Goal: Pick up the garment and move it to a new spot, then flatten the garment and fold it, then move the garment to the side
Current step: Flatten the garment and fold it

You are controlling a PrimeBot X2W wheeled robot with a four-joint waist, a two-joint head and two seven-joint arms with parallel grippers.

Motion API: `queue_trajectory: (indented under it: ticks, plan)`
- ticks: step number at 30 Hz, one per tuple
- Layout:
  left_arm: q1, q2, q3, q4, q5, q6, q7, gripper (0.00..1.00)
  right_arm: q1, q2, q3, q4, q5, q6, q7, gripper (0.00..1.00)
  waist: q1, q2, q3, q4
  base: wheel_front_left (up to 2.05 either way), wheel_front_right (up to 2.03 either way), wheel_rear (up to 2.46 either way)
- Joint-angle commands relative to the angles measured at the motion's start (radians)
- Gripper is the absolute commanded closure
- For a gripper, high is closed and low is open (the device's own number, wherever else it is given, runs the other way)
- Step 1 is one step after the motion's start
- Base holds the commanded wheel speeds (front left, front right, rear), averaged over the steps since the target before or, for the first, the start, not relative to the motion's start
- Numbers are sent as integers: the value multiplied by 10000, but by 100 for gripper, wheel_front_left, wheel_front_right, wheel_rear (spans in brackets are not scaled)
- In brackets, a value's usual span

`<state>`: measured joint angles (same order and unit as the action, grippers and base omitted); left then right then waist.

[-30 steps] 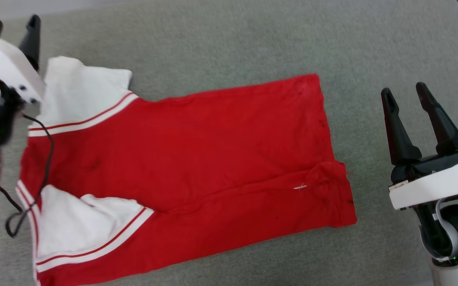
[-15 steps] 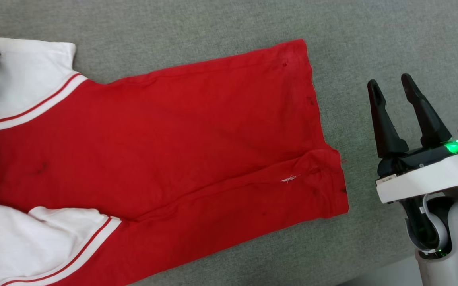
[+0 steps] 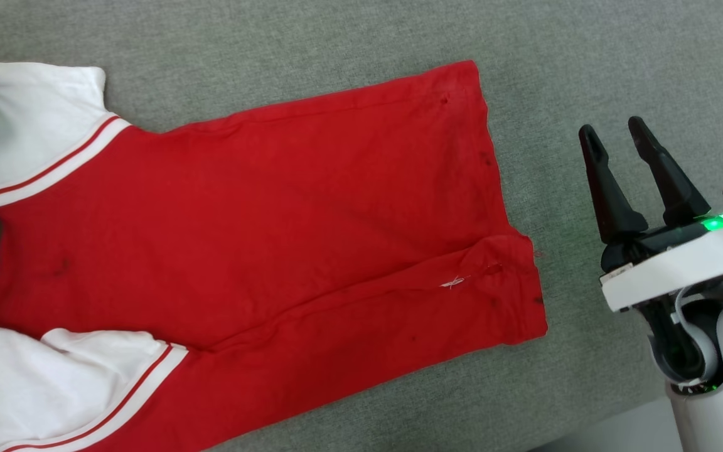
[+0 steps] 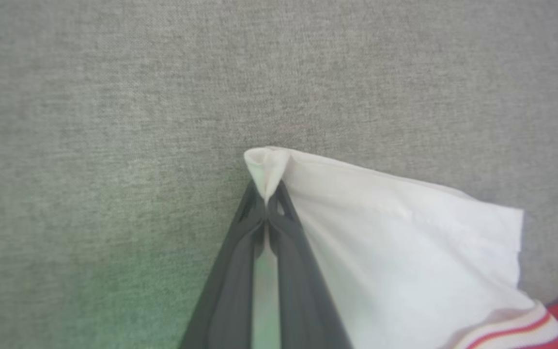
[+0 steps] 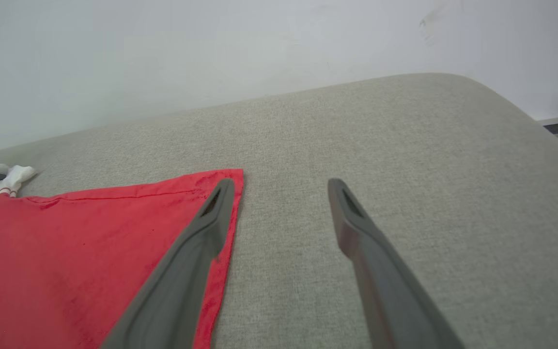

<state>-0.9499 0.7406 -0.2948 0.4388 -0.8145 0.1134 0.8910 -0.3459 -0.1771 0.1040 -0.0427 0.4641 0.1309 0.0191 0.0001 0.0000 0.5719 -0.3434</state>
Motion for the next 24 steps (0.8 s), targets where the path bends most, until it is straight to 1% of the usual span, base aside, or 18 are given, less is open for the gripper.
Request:
queue_trajectory:
  ticks: [1, 2, 3, 5, 7, 10, 11, 12, 14, 19, 24]
  plan:
    - [584, -395, -286, 284, -57, -79, 27, 100, -199, -106, -17, 85, 175, -4, 96, 0, -1, 0, -124, 121, 0, 0, 0]
    - [512, -436, -267, 264, -21, -91, -145, 100, -305, -169, 14, 209, 337, -4, 250, 0, -1, 0, -202, 189, 0, 0, 0]
    - [385, -492, -222, 226, 51, -191, -523, 100, -584, -406, 86, 515, 610, -4, 651, 0, -1, 0, -386, 352, 0, 0, 0]
    - [190, -588, -169, 196, 111, -269, -932, 100, -998, -656, 181, 923, 906, -4, 1025, 0, -1, 0, -586, 554, 0, 0, 0]
    - [-13, -681, -140, 174, 152, -382, -1288, 100, -1397, -885, 290, 1563, 1178, -4, 1587, 0, -1, 0, -790, 771, 0, 0, 0]
    - [-207, -993, -236, 139, 204, -588, -1719, 100, -2193, -1203, 512, 2596, 1549, -4, 2544, 0, -1, 0, -1024, 1176, 0, 0, 0]
    - [-241, -1080, -279, 106, 193, -653, -1814, 100, -2440, -1248, 620, 2932, 1693, -4, 2900, 0, -1, 0, -1096, 1312, 0, 0, 0]
    - [-241, -1080, -279, 106, 193, -653, -1814, 100, -2440, -1248, 620, 2932, 1693, -4, 2900, 0, -1, 0, -1096, 1312, 0, 0, 0]
    - [-377, -1252, -375, 25, 232, -777, -1990, 100, -2943, -1399, 850, 3553, 1818, -4, 3589, 0, -1, 0, -1178, 1596, 0, 0, 0]
    - [-523, -1551, -677, -326, 405, -1006, -2280, 100, -4162, -1504, 1341, 4929, 2023, -4, 5003, 0, -1, 0, -1077, 2182, 0, 0, 0]
    - [-620, -1752, -883, -614, 574, -1047, -2491, 100, -5204, -1370, 1610, 6344, 1881, -4, 5786, 0, -1, 0, -815, 2528, 0, 0, 0]
